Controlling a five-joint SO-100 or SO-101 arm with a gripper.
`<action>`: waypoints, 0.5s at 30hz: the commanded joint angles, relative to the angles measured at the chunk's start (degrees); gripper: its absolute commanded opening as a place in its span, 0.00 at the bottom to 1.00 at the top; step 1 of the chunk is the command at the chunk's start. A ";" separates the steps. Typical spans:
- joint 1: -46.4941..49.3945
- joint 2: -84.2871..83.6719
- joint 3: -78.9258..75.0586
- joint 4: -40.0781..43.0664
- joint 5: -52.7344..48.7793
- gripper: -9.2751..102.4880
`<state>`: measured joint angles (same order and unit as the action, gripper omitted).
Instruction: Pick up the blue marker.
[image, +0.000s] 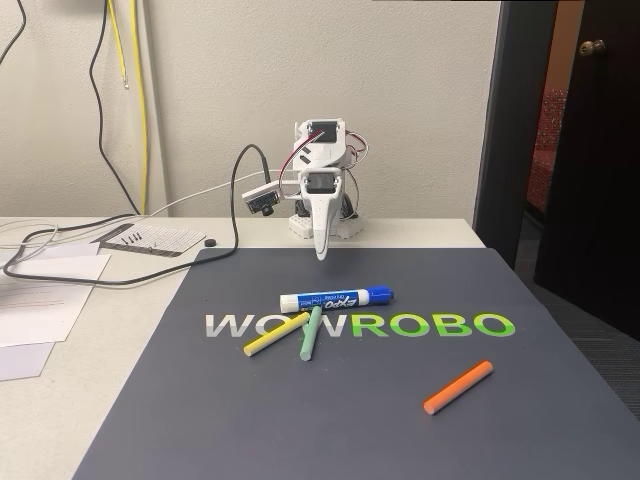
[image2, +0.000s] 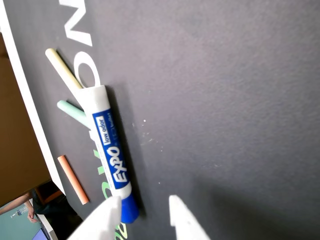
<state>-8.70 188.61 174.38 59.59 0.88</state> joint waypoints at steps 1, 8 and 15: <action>-1.58 3.25 -0.09 0.18 0.88 0.11; -1.58 3.25 -0.09 0.18 0.88 0.10; -1.58 3.25 -0.09 0.18 0.44 0.10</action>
<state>-9.76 188.61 174.38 59.59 1.41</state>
